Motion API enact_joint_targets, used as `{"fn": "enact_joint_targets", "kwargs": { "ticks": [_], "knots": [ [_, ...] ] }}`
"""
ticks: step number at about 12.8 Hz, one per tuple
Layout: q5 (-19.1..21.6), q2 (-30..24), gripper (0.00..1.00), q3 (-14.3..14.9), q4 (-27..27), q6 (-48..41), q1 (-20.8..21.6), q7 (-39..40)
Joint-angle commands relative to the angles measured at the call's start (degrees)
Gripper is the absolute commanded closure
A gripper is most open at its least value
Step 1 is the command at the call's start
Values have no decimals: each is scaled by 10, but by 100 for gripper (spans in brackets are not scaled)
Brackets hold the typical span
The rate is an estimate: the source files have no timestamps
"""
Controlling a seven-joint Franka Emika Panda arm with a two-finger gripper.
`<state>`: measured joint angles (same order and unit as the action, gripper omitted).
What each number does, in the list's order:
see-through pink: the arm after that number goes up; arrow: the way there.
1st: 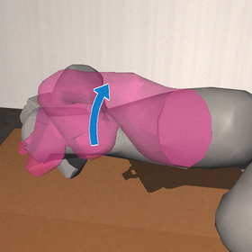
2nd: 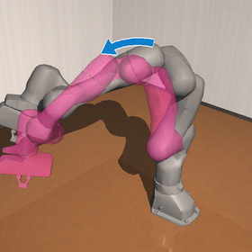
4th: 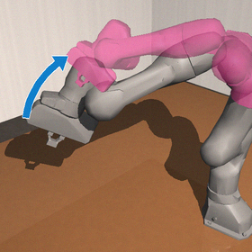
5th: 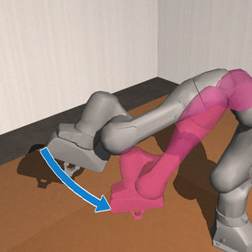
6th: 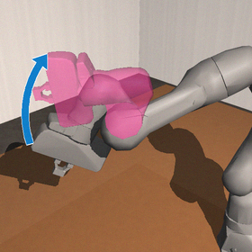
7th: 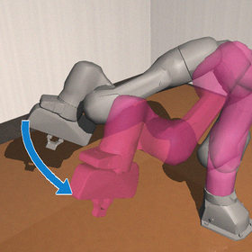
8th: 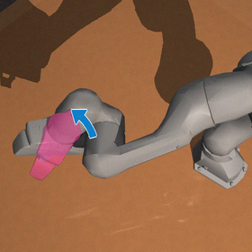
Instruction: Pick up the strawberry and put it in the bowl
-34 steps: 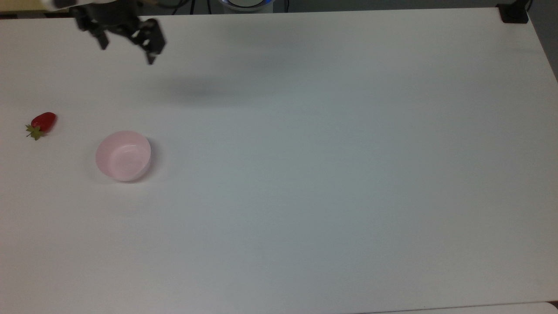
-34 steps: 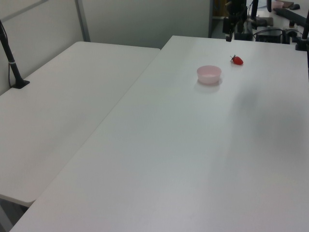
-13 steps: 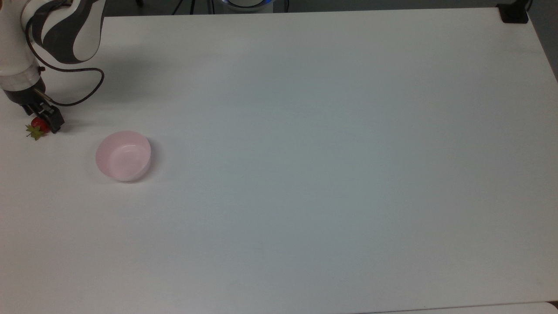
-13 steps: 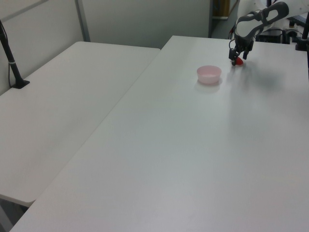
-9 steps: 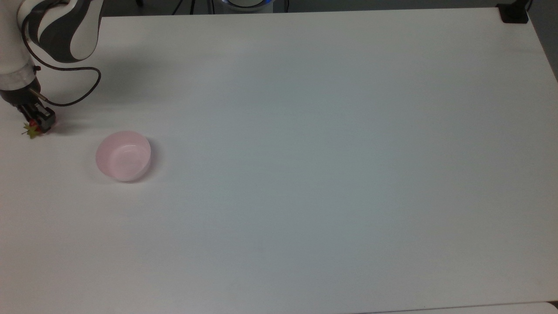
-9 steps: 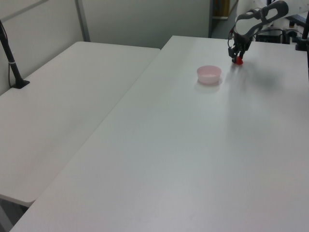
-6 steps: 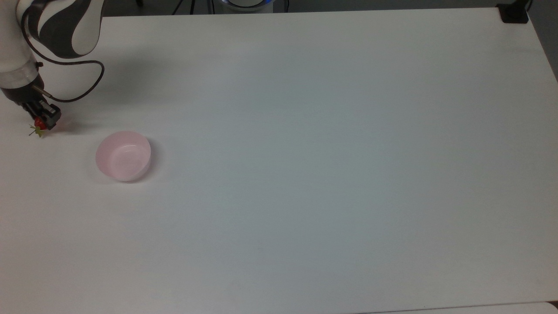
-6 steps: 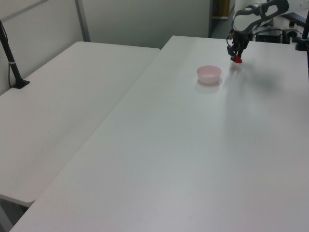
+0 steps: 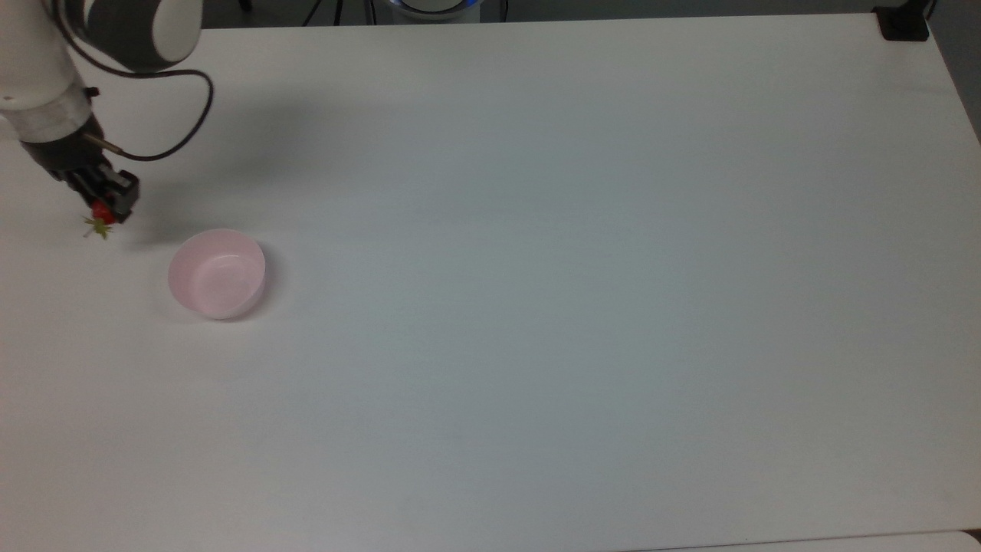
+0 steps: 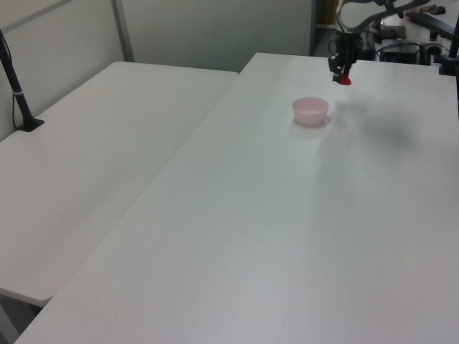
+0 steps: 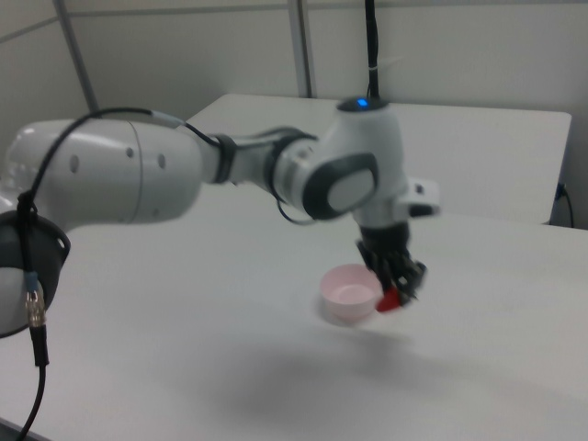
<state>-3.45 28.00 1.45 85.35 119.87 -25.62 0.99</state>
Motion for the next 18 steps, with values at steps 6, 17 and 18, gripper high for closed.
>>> {"fn": "enact_joint_targets", "kwargs": {
  "ticks": [6,17,18],
  "knots": [
    [10,-13,0,-11,-21,-31,95,-97],
    [-2,-230,0,29,58,-288,326,-103],
    [-3,-230,0,29,55,-292,325,-103]
  ]
}}
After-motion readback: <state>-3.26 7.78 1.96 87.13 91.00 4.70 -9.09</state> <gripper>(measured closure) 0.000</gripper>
